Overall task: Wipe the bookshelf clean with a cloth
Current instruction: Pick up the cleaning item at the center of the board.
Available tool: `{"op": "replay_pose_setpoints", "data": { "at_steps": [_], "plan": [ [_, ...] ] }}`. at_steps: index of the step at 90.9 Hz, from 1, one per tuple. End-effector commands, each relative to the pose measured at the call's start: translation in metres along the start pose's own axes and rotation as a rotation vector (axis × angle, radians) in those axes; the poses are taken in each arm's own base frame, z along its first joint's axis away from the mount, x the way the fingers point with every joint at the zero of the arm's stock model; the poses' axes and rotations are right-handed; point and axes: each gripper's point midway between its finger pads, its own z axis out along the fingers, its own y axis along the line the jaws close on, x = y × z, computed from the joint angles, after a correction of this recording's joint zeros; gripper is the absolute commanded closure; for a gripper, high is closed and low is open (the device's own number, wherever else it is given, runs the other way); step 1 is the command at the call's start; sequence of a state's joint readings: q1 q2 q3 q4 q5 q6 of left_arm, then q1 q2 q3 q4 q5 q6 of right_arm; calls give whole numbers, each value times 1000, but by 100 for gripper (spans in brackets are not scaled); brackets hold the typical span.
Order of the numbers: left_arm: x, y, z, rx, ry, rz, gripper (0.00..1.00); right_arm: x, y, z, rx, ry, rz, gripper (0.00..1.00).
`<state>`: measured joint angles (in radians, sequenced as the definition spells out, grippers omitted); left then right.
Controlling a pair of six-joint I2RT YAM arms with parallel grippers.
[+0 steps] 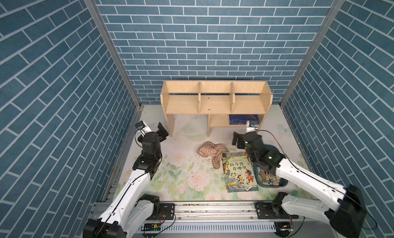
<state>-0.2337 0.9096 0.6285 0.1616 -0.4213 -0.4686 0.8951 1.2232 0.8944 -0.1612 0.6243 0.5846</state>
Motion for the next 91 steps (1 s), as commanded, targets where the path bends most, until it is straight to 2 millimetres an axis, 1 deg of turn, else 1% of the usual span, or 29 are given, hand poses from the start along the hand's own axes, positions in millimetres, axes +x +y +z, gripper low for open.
{"op": "replay_pose_setpoints", "data": {
  "at_steps": [1,2,3,4,5,6,9,13,15,20,27,34,37,48,54,58,63,68,69,70,76,79,87,91],
  "plan": [
    [-17,-22,-17,38,-4,19,10,45,-9,19,118,140,32,0],
    [-19,-23,-18,40,-6,24,10,53,1,24,51,182,41,0],
    [-20,-24,-19,42,-6,28,10,57,10,27,-5,199,43,0],
    [-20,-25,-19,42,-6,31,10,61,21,29,-66,219,53,0],
    [-21,-25,-20,41,-5,35,10,64,27,30,-103,230,58,0],
    [-22,-25,-20,40,-5,40,10,64,35,29,-137,224,66,0],
    [-27,-25,-21,33,-12,50,10,63,50,26,-168,201,71,0],
    [-31,-25,-21,23,-18,63,10,69,65,26,-163,207,53,0],
    [-34,-26,-22,19,-21,65,9,74,70,29,-150,223,45,0],
    [-43,-31,-22,27,-27,61,8,99,79,41,-124,292,19,1],
    [-50,-43,-18,49,-9,59,8,134,84,54,-109,364,1,3],
    [-55,-53,-11,48,24,68,7,157,87,66,-113,408,0,6],
    [-58,-55,-9,41,31,69,6,162,89,70,-115,422,-6,8],
    [-82,-64,-7,31,2,51,3,188,94,85,-108,482,-44,24],
    [-94,-70,-2,35,-13,55,1,204,91,88,-97,520,-47,32],
    [-100,-74,4,40,-9,62,1,214,87,89,-90,542,-51,41],
    [-105,-78,14,40,2,62,0,221,81,89,-71,554,-63,70],
    [-110,-81,24,42,10,58,0,218,75,85,-52,541,-67,92],
    [-110,-80,26,39,11,58,0,216,74,84,-53,536,-66,98],
    [-111,-81,28,39,10,56,0,214,74,83,-54,531,-64,100],
    [-109,-81,43,25,25,58,0,194,76,77,-65,489,-60,100],
    [-110,-82,49,24,26,56,0,176,80,73,-77,450,-58,100],
    [-103,-85,67,40,41,52,0,131,87,64,-82,358,-54,100],
    [-99,-87,74,54,46,54,1,103,90,61,-66,296,-56,100]
  ]
}}
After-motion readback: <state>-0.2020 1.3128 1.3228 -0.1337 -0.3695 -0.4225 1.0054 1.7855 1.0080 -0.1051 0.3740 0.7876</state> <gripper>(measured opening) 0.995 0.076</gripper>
